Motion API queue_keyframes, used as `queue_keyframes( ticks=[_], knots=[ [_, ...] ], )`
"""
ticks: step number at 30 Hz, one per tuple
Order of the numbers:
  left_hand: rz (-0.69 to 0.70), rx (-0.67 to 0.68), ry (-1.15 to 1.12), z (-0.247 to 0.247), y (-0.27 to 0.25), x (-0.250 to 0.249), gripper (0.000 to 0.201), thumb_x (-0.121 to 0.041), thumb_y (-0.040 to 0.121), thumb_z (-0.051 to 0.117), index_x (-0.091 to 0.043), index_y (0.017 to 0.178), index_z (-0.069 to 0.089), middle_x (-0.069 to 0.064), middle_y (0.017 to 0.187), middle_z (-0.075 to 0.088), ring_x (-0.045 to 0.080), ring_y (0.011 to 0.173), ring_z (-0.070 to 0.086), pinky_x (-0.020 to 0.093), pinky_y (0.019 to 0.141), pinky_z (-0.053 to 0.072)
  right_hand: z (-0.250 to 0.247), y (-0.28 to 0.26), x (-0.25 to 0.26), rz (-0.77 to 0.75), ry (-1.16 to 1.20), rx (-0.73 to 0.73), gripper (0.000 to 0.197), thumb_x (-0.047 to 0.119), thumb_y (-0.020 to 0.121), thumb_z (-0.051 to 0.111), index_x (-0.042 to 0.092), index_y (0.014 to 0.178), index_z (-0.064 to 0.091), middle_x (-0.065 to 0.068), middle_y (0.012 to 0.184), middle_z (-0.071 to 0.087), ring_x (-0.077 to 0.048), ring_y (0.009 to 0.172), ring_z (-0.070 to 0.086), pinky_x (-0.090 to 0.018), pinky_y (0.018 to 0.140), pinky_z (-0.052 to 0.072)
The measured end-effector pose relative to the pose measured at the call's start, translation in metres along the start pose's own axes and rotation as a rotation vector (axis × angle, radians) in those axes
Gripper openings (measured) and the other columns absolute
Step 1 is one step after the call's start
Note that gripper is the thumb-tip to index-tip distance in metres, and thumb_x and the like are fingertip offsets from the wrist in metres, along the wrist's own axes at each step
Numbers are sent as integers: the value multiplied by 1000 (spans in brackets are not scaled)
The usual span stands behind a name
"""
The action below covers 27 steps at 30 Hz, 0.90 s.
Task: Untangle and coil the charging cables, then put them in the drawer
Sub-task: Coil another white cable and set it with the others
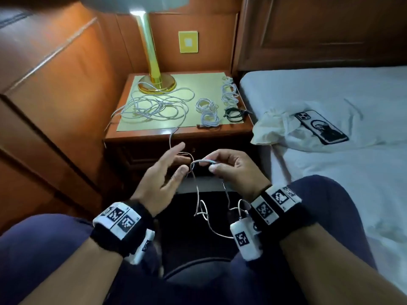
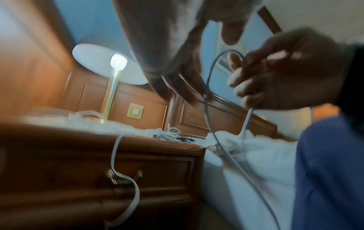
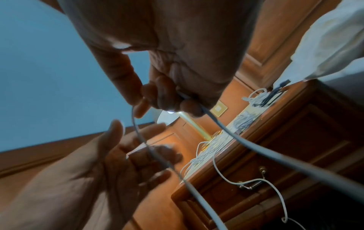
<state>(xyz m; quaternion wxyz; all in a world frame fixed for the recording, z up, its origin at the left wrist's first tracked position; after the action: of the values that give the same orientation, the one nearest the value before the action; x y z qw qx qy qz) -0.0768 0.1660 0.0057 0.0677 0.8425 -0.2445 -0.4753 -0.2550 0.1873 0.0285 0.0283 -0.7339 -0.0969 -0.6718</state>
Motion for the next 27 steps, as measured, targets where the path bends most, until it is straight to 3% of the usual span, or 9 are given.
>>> queue_keyframes(
  ticks=[2,5,11,16,19,21,23,25,27],
  knots=[
    [-85,175,-203,20,-6,-4,39,-57,96,50,-25,105,71,-4,87,73,11,86,69,39,85,54,12,5,1,-24,-21,46,8,10,84,66,12,87,73,4,80,72,-2,76,64,-15,74,47],
    [-152,48,-301,4,-4,6,55,-63,89,54,-12,68,55,-5,58,50,13,53,52,34,52,44,10,14,-1,-35,-113,37,10,5,90,70,14,88,74,7,72,65,-4,69,58,-14,70,45],
    [-320,-654,-717,-97,5,53,42,-35,103,51,-21,65,41,-7,51,29,10,42,26,21,43,27,-5,24,-32,170,-700,180,27,34,97,63,21,74,70,8,57,56,-2,50,50,-26,59,41],
    [-385,-824,-565,-148,-5,75,45,-34,105,45,-20,63,39,-9,50,29,10,40,23,28,44,16,-59,32,-22,201,-353,-231,44,43,94,64,18,60,57,-1,51,45,-17,46,47,-36,56,47],
    [-470,-863,-505,-153,-9,85,39,-33,102,51,-20,64,49,-12,44,32,8,39,27,26,43,19,-88,25,-26,305,-94,-464,45,47,87,73,22,59,47,1,50,35,-13,39,32,-27,43,40],
    [-506,-793,-400,-144,-5,91,20,-33,93,59,-19,79,63,-10,56,48,16,50,44,26,48,32,-93,23,-30,337,87,-565,39,35,91,67,21,62,45,7,47,33,-9,35,26,-20,38,25],
    [-574,-635,-161,-125,-2,94,31,-35,85,64,-19,112,67,0,97,60,29,90,62,32,79,50,-82,27,-24,279,190,-556,31,17,90,57,19,60,48,10,44,32,-6,34,23,-17,37,18],
    [-450,-433,61,-96,5,71,56,-36,84,66,-21,137,55,2,131,48,23,124,53,37,111,39,-60,30,-9,179,91,-422,28,13,85,54,18,58,55,10,43,34,-5,35,25,-16,36,19],
    [-179,-243,74,-58,13,30,64,-39,86,63,-20,146,47,-2,148,43,14,139,41,34,119,29,-26,29,2,123,-11,-209,19,19,78,54,15,61,61,8,45,36,-6,39,28,-18,38,22]
  ],
)
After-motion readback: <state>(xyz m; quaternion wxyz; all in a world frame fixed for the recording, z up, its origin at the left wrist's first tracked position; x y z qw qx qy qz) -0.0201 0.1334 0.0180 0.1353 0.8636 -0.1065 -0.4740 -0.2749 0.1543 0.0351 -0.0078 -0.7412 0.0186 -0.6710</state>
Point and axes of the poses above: each hand's wrist, its own y-axis towards the middle knuckle, its own z-axis out of the palm, x = y × z, the point moved 8 cm from there along y, towards the middle knuckle
